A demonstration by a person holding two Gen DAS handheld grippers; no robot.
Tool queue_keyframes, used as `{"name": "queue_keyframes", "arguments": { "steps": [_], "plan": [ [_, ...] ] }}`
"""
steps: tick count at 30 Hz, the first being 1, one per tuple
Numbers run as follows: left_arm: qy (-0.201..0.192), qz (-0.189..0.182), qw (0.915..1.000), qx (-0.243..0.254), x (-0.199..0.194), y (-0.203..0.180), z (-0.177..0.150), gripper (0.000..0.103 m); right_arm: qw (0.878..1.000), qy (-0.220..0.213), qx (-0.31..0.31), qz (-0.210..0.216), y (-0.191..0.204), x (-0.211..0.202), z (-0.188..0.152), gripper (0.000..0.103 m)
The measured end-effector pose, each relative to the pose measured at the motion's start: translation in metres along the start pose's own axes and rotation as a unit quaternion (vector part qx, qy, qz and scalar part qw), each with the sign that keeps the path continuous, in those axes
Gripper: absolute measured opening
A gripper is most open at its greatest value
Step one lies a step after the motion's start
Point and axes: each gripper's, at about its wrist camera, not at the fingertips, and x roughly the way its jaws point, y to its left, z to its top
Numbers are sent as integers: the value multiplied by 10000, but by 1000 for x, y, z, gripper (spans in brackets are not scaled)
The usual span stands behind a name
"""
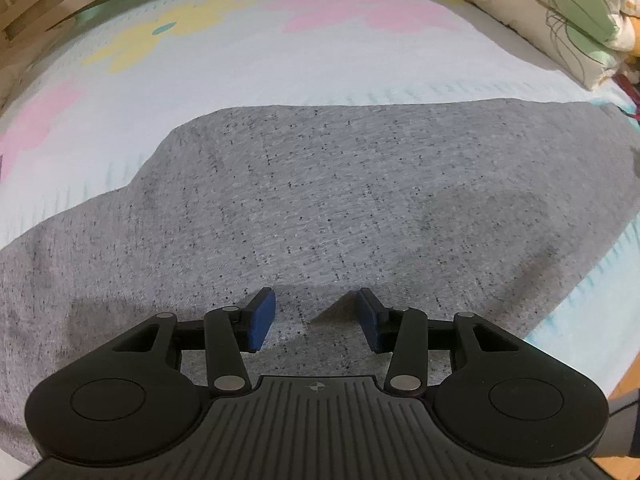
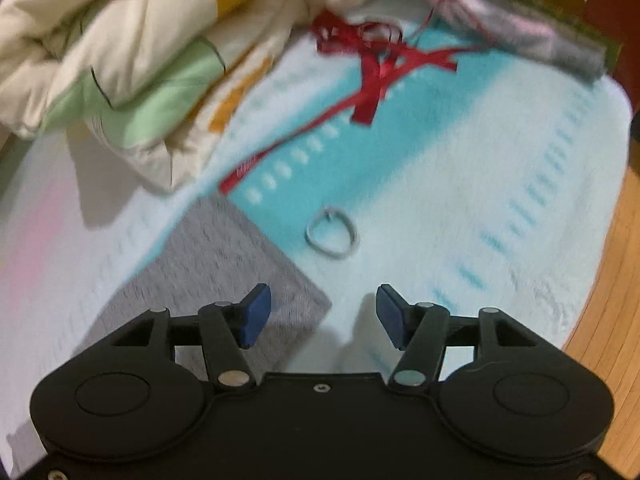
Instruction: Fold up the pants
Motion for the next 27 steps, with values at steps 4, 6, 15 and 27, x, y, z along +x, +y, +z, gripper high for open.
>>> {"name": "queue_keyframes", "arguments": {
  "steps": [4,6,15,27],
  "plan": [
    [-9,42,10000,89,-1,-4,0,43,9982,262,96,528,-8,8,-6,64],
    [-11,51,9999,135,-3,-6,1,43,9976,244,48,646,-8,10,-7,64],
    [-140,-103,9995,267,-21,-23,24,43,9939,-51,-224,1075,4,22,-6,65],
    [-434,-816,9928,761,-3,-140,105,43,9931,7,-223,1155,6,16,1,22]
  ]
}}
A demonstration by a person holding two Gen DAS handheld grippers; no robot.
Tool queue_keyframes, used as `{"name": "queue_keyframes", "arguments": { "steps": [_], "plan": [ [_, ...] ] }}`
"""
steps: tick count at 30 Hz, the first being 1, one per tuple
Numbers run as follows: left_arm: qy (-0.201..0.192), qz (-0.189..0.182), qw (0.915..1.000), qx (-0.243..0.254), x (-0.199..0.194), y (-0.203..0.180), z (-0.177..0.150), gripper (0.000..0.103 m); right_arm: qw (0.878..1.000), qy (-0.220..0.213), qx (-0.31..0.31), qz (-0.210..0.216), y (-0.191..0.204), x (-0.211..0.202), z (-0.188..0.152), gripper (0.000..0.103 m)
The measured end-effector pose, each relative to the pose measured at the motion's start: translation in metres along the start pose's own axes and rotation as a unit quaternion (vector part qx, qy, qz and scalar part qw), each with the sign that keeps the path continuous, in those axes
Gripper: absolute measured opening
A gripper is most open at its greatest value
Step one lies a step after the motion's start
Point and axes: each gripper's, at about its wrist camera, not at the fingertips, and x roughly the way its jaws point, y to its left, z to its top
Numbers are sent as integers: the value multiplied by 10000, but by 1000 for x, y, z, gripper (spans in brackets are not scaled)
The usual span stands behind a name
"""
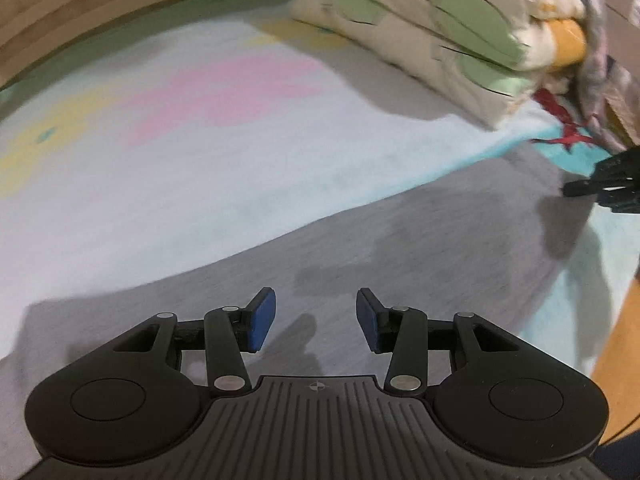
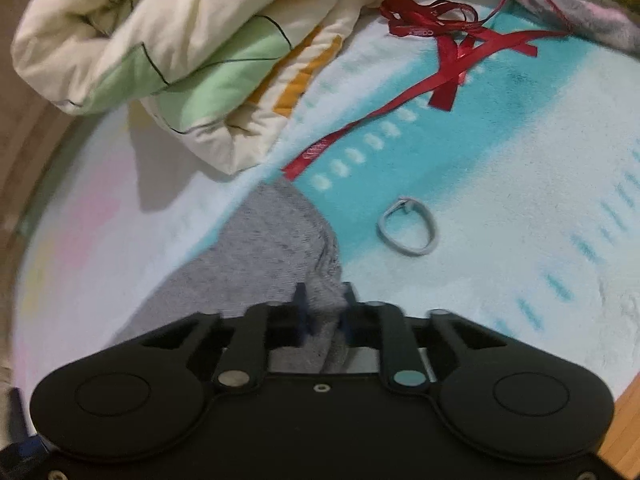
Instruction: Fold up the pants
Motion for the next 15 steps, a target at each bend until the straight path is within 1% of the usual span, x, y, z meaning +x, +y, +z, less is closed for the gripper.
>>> {"name": "queue_keyframes", "arguments": {
  "steps": [2,5,9,11,12,13,14,15],
  "plan": [
    [95,-61,9999,98,18,-14,9,43,10000,6,43,-9,4,-6,2,22],
    [163,8,9997,153,37,-31,20,43,10000,-61,-73,13,14,-16,3,21],
    [178,140,9997,60,51,-37,23,43,9995,-200,-223,134,28,-29,4,21],
    [369,243,9988,229,66,-43,23,44,9991,-250,-202,268,32,-35,5,21],
    [490,368,9974,376,77,-46,21,46,9988,-286,-212,337,35,-38,6,21],
    [310,455,9974,457,78,-50,20,46,9985,-318,-240,369,38,-41,6,21],
    [224,536,9965,599,77,-54,20,45,9984,-335,-270,366,41,-43,6,21],
    [258,574,9958,667,77,-56,21,45,9984,-336,-299,352,44,-43,6,21]
  ]
}}
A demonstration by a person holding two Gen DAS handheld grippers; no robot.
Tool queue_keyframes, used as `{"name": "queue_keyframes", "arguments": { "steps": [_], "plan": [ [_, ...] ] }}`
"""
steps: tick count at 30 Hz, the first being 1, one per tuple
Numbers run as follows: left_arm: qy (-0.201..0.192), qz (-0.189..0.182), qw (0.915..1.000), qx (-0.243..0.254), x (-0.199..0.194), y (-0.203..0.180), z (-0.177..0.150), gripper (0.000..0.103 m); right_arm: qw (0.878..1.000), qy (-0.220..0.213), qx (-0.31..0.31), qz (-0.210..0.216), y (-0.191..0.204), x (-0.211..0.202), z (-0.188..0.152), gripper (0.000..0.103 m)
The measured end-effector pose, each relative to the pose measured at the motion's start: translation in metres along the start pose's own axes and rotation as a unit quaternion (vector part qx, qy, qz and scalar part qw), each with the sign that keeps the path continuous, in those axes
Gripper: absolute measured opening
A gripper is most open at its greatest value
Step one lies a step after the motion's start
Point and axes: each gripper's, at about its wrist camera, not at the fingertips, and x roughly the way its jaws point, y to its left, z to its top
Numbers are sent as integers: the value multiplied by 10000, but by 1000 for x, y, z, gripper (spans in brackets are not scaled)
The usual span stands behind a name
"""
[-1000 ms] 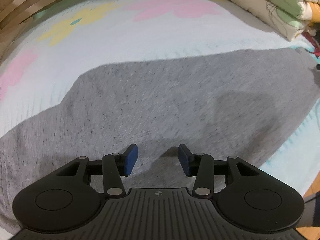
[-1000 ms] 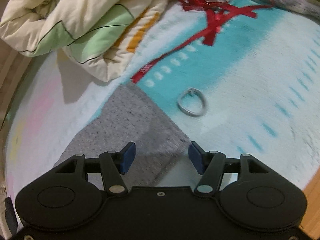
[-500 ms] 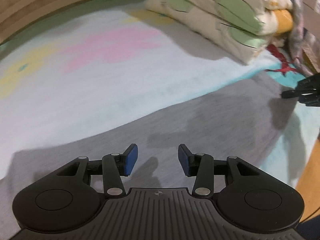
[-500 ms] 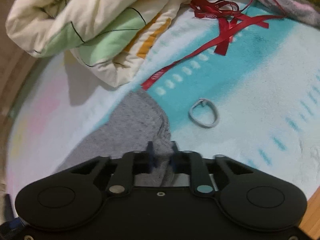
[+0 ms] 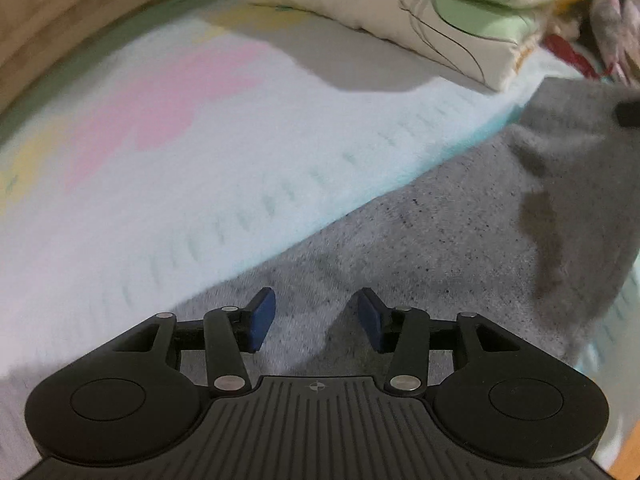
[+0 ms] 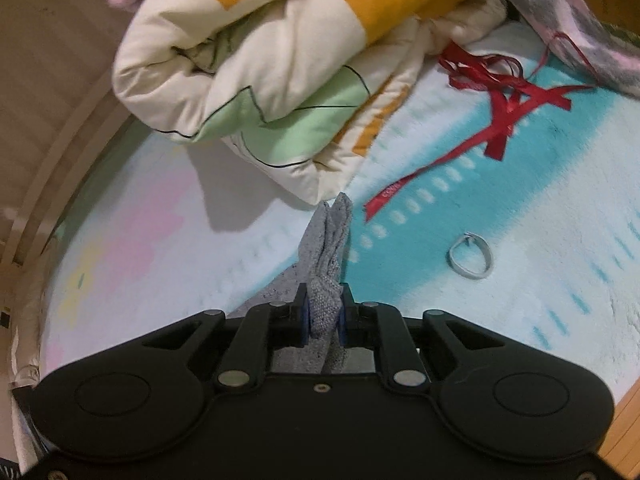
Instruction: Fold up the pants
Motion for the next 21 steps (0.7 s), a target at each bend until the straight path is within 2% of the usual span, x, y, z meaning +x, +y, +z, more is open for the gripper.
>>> {"name": "queue_keyframes", "arguments": {
  "steps": [4,8,10,12,13,14,17,21],
  "plan": [
    [-38,-136,9995,-291,-12,15,-1,45,9998,12,-182,-98,12,0,-1,21],
    [-283,111,9971,-695,-27,37,-19,45,9992,-39,-373,-122,26,-4,-1,21],
    [-159,128,9979,-615,-19,37,-21,45,9985,-96,-535,-106,38,-9,-3,21],
    [162,74,9995,-259,-1,33,-24,46,9974,-143,-703,-23,54,-16,-5,21],
    [-9,74,9999,-153,-4,34,-25,45,9967,-167,-793,20,62,-20,-7,21],
    [36,-3,9999,-149,-7,38,-24,44,9956,-196,-918,78,74,-24,-10,21],
    [180,-232,9974,-654,-19,67,-29,43,9907,-295,-1288,331,109,-39,-21,21],
    [-20,-135,9932,-1154,-52,123,-58,43,9804,-260,-1820,710,159,-47,-43,21]
  ]
}}
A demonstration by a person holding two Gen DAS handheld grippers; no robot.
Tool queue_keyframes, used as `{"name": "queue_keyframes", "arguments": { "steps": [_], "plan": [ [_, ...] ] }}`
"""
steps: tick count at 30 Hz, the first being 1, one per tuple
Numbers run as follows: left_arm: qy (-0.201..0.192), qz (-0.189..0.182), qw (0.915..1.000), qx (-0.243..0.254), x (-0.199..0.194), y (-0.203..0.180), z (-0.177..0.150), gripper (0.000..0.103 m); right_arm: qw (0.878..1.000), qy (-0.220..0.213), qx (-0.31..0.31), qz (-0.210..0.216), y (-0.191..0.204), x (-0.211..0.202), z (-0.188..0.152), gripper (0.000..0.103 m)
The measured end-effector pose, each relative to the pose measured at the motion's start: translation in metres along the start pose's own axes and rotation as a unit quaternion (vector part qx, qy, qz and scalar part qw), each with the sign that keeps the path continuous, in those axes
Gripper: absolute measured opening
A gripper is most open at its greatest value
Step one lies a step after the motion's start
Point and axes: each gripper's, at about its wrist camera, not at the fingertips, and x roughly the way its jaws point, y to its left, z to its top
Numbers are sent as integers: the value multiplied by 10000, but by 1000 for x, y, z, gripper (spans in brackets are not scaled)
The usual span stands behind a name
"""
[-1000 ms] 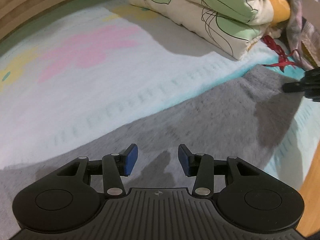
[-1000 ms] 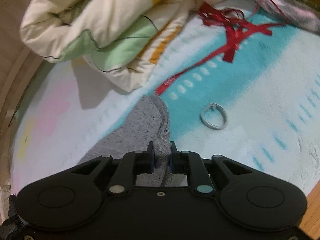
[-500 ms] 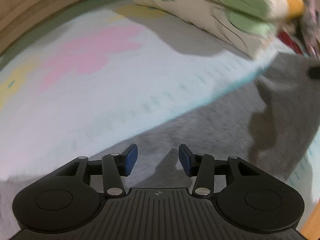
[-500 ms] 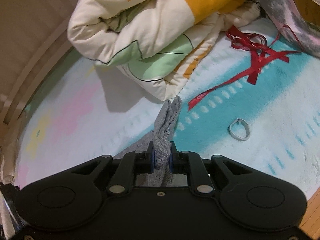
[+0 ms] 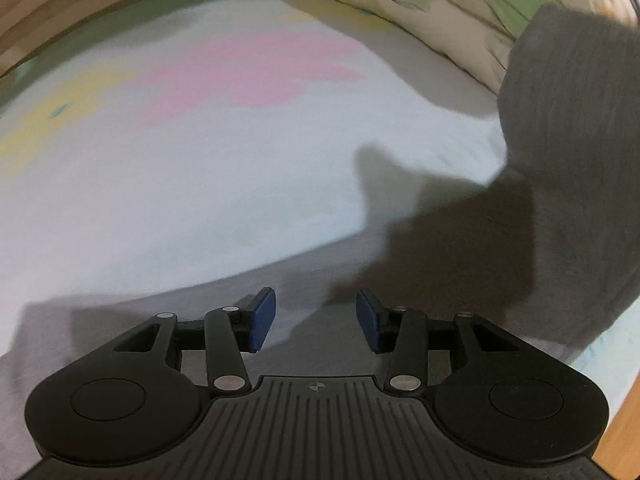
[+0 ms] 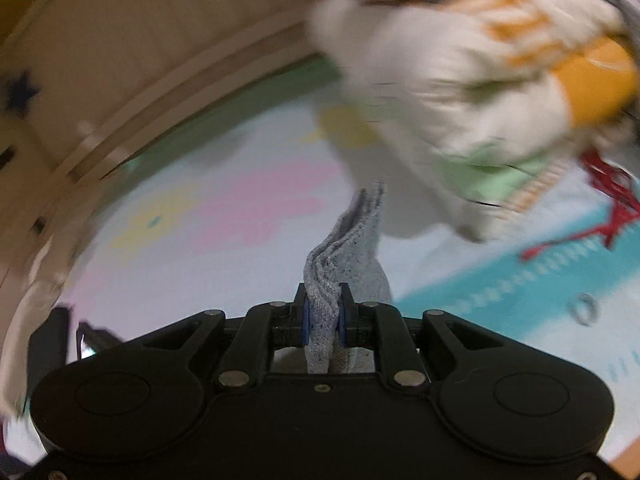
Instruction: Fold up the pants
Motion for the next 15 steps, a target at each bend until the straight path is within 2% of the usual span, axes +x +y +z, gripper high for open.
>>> {"name": "queue_keyframes", "arguments": {
  "steps": [4,8,12,15],
  "plan": [
    [-86,267,9990,-341,-29,64,-29,43,9966,341,-631,405,56,16,-17,21],
    [-54,683,9956,-638,-45,115,-60,43,9863,914,-1226,624,106,53,-51,21],
    [-39,745,9918,-1039,-47,145,-74,43,9648,1618,-1976,628,152,96,-101,21],
    [6,620,9905,-1227,-42,149,-77,43,9468,1907,-2534,543,175,115,-134,24]
  ]
}}
